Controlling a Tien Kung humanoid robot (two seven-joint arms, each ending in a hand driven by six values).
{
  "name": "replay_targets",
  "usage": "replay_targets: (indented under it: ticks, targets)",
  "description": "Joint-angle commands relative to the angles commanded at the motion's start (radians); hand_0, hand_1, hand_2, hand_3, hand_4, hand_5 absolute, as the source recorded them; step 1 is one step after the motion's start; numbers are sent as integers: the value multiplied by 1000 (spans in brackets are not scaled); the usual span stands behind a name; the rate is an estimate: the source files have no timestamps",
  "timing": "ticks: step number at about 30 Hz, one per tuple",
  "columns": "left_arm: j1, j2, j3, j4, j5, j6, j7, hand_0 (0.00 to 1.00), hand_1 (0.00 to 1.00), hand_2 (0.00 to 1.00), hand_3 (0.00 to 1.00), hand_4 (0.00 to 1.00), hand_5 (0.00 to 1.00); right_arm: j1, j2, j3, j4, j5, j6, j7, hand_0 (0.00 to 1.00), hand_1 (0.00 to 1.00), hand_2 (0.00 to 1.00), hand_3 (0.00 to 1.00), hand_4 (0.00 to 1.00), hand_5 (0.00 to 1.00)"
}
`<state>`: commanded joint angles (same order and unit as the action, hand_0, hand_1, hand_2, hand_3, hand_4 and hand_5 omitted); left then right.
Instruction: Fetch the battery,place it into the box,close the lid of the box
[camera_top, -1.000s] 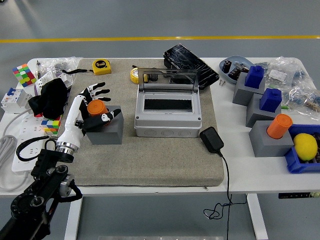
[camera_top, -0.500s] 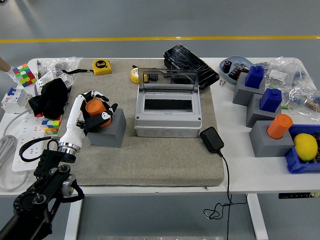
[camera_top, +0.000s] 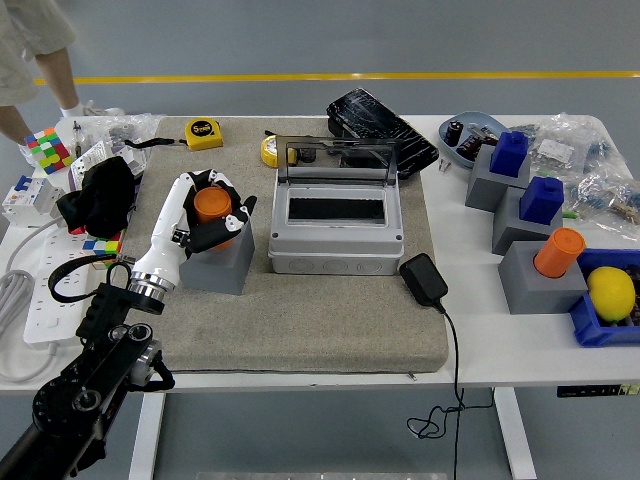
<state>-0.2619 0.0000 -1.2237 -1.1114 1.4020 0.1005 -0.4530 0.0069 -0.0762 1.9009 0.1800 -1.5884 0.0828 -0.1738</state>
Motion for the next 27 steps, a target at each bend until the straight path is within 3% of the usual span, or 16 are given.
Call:
replay_targets:
  ticks: [7,11,12,13,16,20,27]
  targets:
    - [-79,0,90,-67,124,2,91,209,234,221,275,645,2,-5,4,20,0,-15,-2,-8,767,720,732,750,998,539]
    - [-151,4,172,-64,225,9,199,209,234,221,275,645,2,-4,5,16,0,-13,-2,-7,767,720,732,750,998,539]
    - [-170,5,195,-59,258,7,235,209,234,221,275,645,2,-4,5,13,0,-11,-3,-6,767,720,732,750,998,539]
    - [-191,6,219,-51,286,6,263,215,235,226,287,735,2,-3,5,10,0,-9,-3,-6,768,719,732,750,998,539]
    - [-256,1,300,-13,357,-9,336,215,235,226,287,735,2,0,5,-2,0,-4,-3,-5,768,719,732,750,998,539]
    - [-333,0,377,41,408,-20,375,217,241,231,296,774,2,3,5,-10,0,2,-3,-5,766,720,732,750,998,539]
    - [-420,0,421,120,472,-27,410,218,241,233,303,810,2,3,5,-5,0,-4,-4,-11,767,720,732,750,998,540]
